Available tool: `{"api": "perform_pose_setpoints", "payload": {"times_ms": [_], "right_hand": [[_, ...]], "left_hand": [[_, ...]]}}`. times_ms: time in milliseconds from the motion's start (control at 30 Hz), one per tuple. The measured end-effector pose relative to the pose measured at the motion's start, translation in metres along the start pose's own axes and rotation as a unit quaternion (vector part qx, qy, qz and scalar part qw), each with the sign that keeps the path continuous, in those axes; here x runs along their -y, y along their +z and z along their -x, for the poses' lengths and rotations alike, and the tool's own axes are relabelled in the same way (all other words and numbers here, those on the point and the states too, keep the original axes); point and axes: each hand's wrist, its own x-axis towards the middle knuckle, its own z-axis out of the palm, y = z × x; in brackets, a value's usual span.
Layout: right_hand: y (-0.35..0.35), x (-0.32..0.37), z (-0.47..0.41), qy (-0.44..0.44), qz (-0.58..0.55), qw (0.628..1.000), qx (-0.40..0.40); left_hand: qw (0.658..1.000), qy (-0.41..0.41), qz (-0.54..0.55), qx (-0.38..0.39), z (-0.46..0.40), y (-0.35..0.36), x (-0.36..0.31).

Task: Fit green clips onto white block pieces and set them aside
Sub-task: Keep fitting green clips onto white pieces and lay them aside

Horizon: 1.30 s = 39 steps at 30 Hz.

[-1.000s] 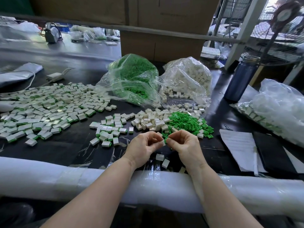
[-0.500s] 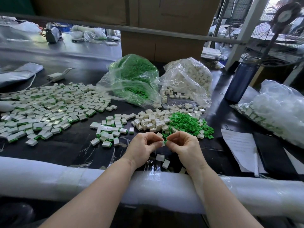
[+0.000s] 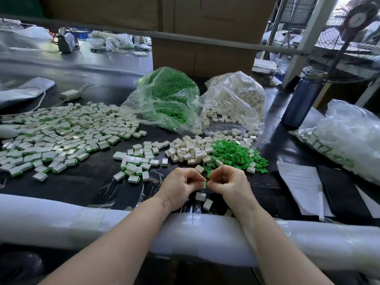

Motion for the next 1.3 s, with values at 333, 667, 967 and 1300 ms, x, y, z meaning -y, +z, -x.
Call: {"api": "perform_pose_setpoints", "payload": {"times_ms": [333,667,967,1300], "right_hand": [[0.003,0.002,-0.001,-0.019,-0.023,0.999,-0.037],[0.005,-0.005,-0.003,0.015,0.184,0.980,-0.073],[0.005,0.005,0.004,-0.074,0.027,0.997,-0.004],[0.004,0.003,0.002,-0.031,0.026,0.999,-0.035]], "left_hand": [[0.998,-0.001,0.057,-0.030,-0.002,0.000,-0.002],[0.996,-0.005,0.080,-0.048,-0.001,-0.001,-0.001],[0.998,-0.004,0.046,-0.039,-0.001,-0.001,0.000],[0.997,0.005,0.064,-0.042,0.000,-0.001,-0.002]]}}
